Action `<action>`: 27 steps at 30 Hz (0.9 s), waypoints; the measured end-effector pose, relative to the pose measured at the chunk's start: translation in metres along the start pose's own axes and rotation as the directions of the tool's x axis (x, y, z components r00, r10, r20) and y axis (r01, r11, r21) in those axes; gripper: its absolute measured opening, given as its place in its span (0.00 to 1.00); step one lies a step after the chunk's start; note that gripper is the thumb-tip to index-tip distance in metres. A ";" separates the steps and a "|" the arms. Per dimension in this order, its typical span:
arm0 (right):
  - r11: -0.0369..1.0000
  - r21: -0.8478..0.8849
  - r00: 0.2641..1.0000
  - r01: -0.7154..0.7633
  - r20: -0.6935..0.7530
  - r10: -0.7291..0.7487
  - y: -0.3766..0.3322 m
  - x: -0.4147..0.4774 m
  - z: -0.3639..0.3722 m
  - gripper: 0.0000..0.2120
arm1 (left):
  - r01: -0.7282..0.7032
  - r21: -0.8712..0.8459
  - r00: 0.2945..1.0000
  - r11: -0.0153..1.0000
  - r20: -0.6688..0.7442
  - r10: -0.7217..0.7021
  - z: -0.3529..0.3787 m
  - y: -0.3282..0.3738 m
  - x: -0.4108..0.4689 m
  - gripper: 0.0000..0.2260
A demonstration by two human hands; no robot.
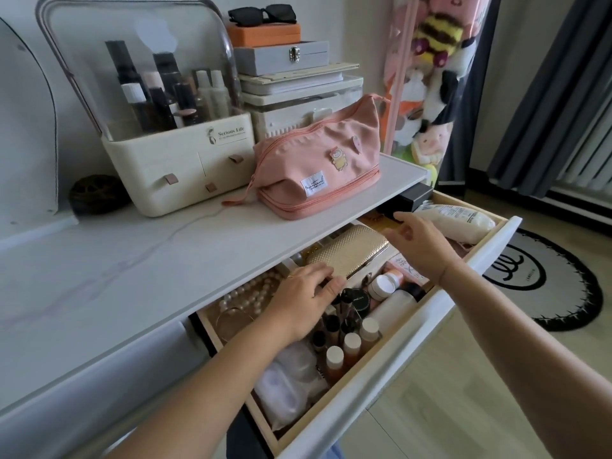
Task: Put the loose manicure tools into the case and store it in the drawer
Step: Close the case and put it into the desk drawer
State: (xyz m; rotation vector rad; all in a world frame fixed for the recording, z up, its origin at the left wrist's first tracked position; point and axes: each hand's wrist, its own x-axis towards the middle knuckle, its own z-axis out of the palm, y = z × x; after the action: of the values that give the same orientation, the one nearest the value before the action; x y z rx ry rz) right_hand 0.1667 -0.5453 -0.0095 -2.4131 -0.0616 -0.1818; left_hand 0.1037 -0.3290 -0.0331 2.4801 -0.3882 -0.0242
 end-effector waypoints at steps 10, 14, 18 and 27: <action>0.937 -0.044 0.937 0.345 0.069 -0.342 0.045 -0.141 0.020 0.50 | -0.103 0.136 0.972 0.985 0.223 0.071 0.007 0.033 -0.081 0.46; 0.937 -0.024 0.937 0.349 -0.020 -0.349 0.041 -0.138 0.032 0.50 | -0.095 0.207 0.969 0.974 0.243 0.043 0.010 0.022 -0.096 0.44; 0.926 0.027 0.924 0.376 -0.086 -0.373 0.032 -0.130 0.041 0.49 | -0.038 0.266 0.994 0.963 0.106 0.010 0.004 0.012 -0.102 0.44; 0.950 0.017 0.946 0.313 -0.093 -0.310 0.005 -0.085 0.071 0.48 | 0.153 0.546 0.973 0.824 -0.230 -0.029 -0.023 -0.016 -0.081 0.50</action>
State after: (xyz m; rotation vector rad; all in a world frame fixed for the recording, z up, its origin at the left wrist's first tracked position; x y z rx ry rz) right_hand 0.0913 -0.5021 -0.0779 -2.3484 -0.4040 -0.4302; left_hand 0.0335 -0.2807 -0.0298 3.0444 -0.1974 0.3672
